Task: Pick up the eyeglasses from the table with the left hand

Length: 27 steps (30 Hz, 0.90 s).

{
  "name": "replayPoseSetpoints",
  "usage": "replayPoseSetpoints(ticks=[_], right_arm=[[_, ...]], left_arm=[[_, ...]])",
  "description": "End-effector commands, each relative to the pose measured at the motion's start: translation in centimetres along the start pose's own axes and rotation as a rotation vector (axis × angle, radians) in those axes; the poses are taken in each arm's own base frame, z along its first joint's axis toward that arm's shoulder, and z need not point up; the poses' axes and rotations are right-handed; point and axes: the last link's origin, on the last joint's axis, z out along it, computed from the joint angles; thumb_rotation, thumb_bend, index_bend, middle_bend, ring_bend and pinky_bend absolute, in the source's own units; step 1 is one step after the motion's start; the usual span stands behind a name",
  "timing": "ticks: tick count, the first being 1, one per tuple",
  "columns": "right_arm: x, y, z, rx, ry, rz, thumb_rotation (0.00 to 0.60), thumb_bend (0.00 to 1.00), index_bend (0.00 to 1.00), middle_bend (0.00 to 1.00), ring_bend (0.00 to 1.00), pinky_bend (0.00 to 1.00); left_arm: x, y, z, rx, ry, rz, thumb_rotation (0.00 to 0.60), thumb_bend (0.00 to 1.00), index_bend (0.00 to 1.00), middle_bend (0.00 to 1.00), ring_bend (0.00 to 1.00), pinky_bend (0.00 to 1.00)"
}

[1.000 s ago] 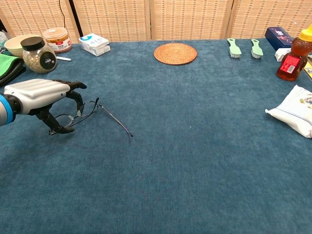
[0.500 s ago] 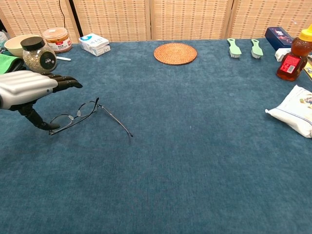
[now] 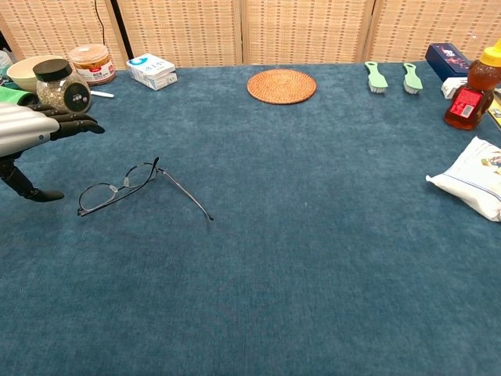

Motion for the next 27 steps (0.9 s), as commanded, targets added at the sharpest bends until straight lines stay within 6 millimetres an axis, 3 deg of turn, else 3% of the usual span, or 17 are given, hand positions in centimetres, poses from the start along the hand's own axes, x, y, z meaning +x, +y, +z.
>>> replayPoseSetpoints(ticks=[1,6,12,21,27], right_arm=[[0.0,0.0,0.0,-0.001,0.001,0.0,0.6,0.3,0.22,0.11,0.11,0.15],[0.2,0.2,-0.2,-0.007,0.004,-0.003,0.6,0.3,0.22,0.11,0.11,0.15],[0.3,0.3,-0.4,-0.016,0.008,-0.005,0.6,0.3,0.22,0.11,0.11,0.15],[0.5,0.8,-0.7,-0.032,0.013,-0.004,0.6,0.3,0.22,0.11,0.11,0.15],[0.5,1.0,-0.8,-0.039,0.016,-0.003,0.6,0.3,0.22,0.11,0.11,0.15]], left_arm=[[-0.3,0.2,0.8,-0.003,-0.007,0.015,0.466,0.24,0.0,0.0,0.0,0.0],[-0.6,0.9,2.2,-0.012,-0.001,0.023,0.465,0.24,0.0,0.0,0.0,0.0],[-0.4,3.4,3.7,-0.079,0.011,0.041,0.462,0.24,0.0,0.0,0.0,0.0],[1.0,7.9,3.9,-0.177,0.037,0.017,0.464,0.24,0.0,0.0,0.0,0.0],[1.7,9.8,3.8,-0.211,0.032,0.0,0.463,0.24,0.0,0.0,0.0,0.0]])
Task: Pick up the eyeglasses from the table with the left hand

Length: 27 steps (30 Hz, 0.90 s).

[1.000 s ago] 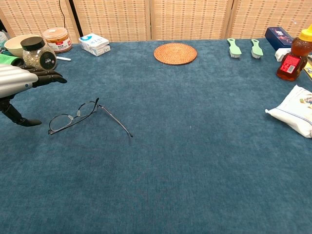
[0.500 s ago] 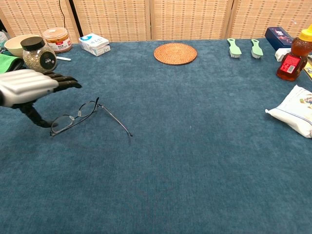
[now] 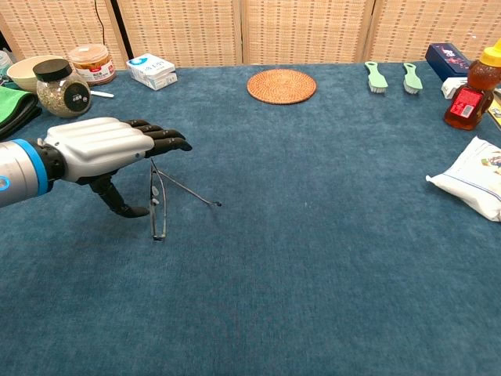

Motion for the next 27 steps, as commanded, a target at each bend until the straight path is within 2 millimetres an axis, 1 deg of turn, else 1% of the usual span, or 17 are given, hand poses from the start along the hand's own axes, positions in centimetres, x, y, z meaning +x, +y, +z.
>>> replayPoseSetpoints(ticks=[1,6,13,15,17,21,25,27], right_arm=[[0.0,0.1,0.0,-0.002,0.001,0.0,0.6,0.3,0.22,0.11,0.11,0.15],[0.0,0.2,-0.1,-0.006,0.001,0.001,0.6,0.3,0.22,0.11,0.11,0.15],[-0.1,0.2,-0.1,-0.006,-0.003,0.003,0.6,0.3,0.22,0.11,0.11,0.15],[-0.2,0.2,-0.1,-0.007,-0.003,0.002,0.6,0.3,0.22,0.11,0.11,0.15],[-0.1,0.3,-0.1,-0.008,-0.002,0.001,0.6,0.3,0.22,0.11,0.11,0.15],[0.0,0.2,-0.2,-0.009,0.001,0.0,0.6,0.3,0.22,0.11,0.11,0.15],[0.0,0.2,-0.2,-0.01,0.0,-0.002,0.6,0.3,0.22,0.11,0.11,0.15],[0.1,0.2,-0.3,-0.012,0.001,-0.001,0.6,0.3,0.22,0.11,0.11,0.15]], left_arm=[[0.3,0.8,0.2,-0.015,-0.007,-0.013,0.463,0.24,0.0,0.0,0.0,0.0],[0.5,0.4,0.2,-0.011,-0.03,0.009,0.464,0.24,0.0,0.0,0.0,0.0],[0.0,-0.1,0.4,0.0,-0.061,0.029,0.461,0.24,0.01,0.0,0.0,0.0],[-0.2,-0.2,0.6,0.006,-0.067,0.024,0.461,0.24,0.06,0.0,0.0,0.0],[-0.3,-0.2,0.8,0.011,-0.067,0.024,0.461,0.24,0.13,0.0,0.0,0.0],[-0.6,-0.1,1.2,0.02,-0.066,0.029,0.463,0.24,0.21,0.0,0.0,0.0],[-0.9,0.1,1.6,0.027,-0.07,0.025,0.463,0.24,0.32,0.0,0.0,0.0],[-1.0,0.2,1.8,0.03,-0.072,0.022,0.463,0.24,0.35,0.0,0.0,0.0]])
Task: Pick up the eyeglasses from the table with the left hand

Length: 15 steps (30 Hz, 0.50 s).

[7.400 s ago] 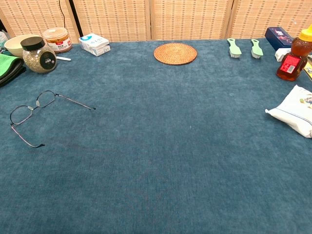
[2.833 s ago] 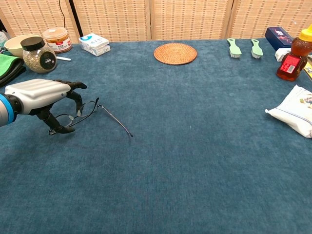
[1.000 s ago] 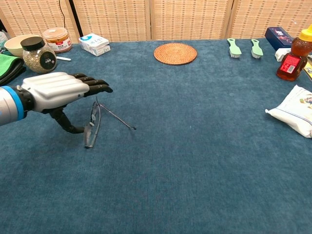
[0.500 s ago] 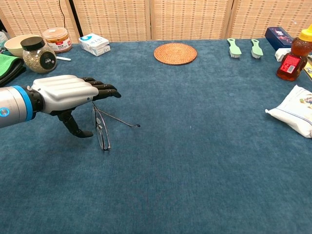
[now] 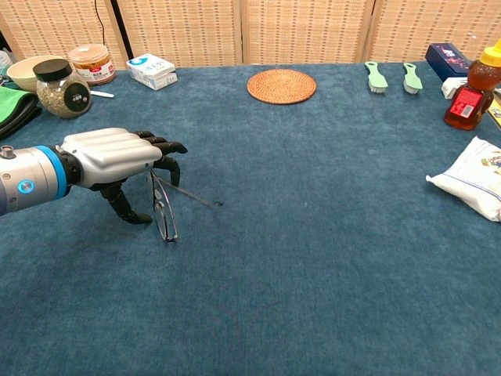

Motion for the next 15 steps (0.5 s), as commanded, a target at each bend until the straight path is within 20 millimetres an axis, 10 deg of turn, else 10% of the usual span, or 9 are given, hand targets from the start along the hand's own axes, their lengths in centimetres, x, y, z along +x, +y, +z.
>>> replayPoseSetpoints(ticks=[1,15], right_arm=[[0.04,0.01,-0.06,-0.002,0.001,0.0,0.6,0.3,0.22,0.11,0.11,0.15],[0.02,-0.13,0.05,0.002,-0.003,-0.002,0.6,0.3,0.22,0.11,0.11,0.16]], left_arm=[[-0.09,0.14,0.25,0.004,-0.001,-0.001,0.463,0.24,0.36,0.0,0.0,0.0],[-0.03,0.08,0.01,0.009,0.009,-0.002,0.463,0.24,0.51,0.0,0.0,0.0]])
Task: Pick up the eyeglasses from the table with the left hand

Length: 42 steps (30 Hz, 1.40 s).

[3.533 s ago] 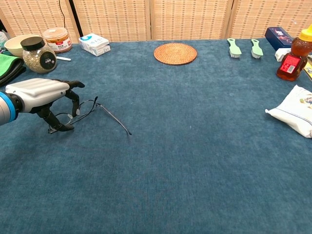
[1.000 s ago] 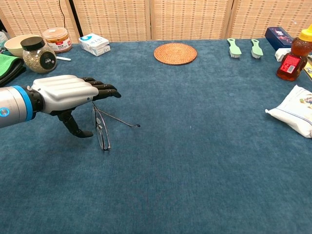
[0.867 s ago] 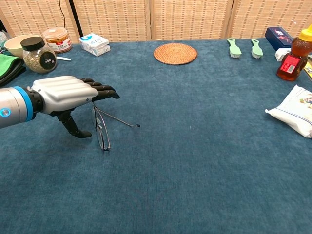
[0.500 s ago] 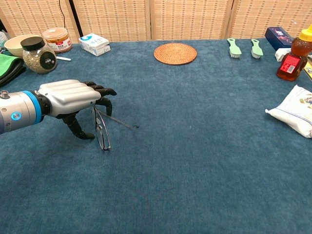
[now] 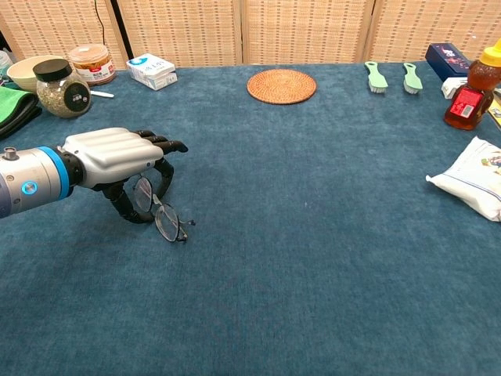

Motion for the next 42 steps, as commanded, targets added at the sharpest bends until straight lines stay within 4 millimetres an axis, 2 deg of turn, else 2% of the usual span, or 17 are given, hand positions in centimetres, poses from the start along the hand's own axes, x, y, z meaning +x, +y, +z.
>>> replayPoseSetpoints(ticks=[1,4,6,11,15,20,29,33,38,39,42], right_arm=[[0.0,0.0,0.0,0.001,0.0,0.0,0.6,0.3,0.22,0.11,0.11,0.16],[0.0,-0.1,0.0,0.002,-0.001,0.0,0.6,0.3,0.22,0.11,0.11,0.16],[-0.1,-0.1,0.0,0.002,-0.002,0.0,0.6,0.3,0.22,0.11,0.11,0.16],[-0.1,-0.1,0.0,0.002,0.001,0.001,0.6,0.3,0.22,0.11,0.11,0.16],[-0.1,-0.1,0.2,0.006,0.001,0.002,0.6,0.3,0.22,0.11,0.11,0.16],[-0.3,-0.2,0.5,0.014,-0.004,0.004,0.6,0.3,0.22,0.11,0.11,0.16],[-0.7,-0.6,1.4,0.039,-0.014,0.006,0.6,0.3,0.22,0.11,0.11,0.16],[-1.1,-1.2,2.1,0.064,-0.025,0.008,0.6,0.3,0.22,0.11,0.11,0.16],[-1.5,-1.9,2.8,0.092,-0.036,0.012,0.6,0.3,0.22,0.11,0.11,0.15],[-1.7,-2.3,3.0,0.107,-0.042,0.013,0.6,0.3,0.22,0.11,0.11,0.15],[-1.9,-2.7,3.3,0.123,-0.046,0.014,0.6,0.3,0.22,0.11,0.11,0.14]], left_arm=[[0.0,-0.1,0.0,0.001,0.0,-0.001,0.463,0.24,0.52,0.0,0.0,0.0],[0.1,-0.1,-0.1,0.004,0.003,-0.013,0.461,0.24,0.49,0.0,0.0,0.0],[0.2,-0.1,-0.1,0.005,0.005,-0.02,0.461,0.24,0.4,0.0,0.0,0.0],[0.9,-0.5,-0.2,0.015,0.037,-0.042,0.463,0.24,0.12,0.0,0.0,0.0],[1.6,-1.4,-1.3,0.032,0.073,-0.084,0.463,0.24,0.02,0.0,0.0,0.0],[2.2,-2.9,-3.5,0.063,0.103,-0.147,0.462,0.24,0.01,0.0,0.0,0.0],[2.3,-6.2,-9.3,0.155,0.14,-0.264,0.461,0.24,0.01,0.0,0.0,0.0],[2.1,-8.6,-13.3,0.244,0.171,-0.303,0.463,0.24,0.01,0.0,0.0,0.0],[1.7,-9.8,-17.0,0.301,0.19,-0.33,0.464,0.24,0.01,0.0,0.0,0.0],[1.5,-10.3,-18.3,0.331,0.203,-0.336,0.465,0.24,0.01,0.0,0.0,0.0],[1.3,-10.8,-20.0,0.36,0.221,-0.34,0.466,0.24,0.01,0.0,0.0,0.0]])
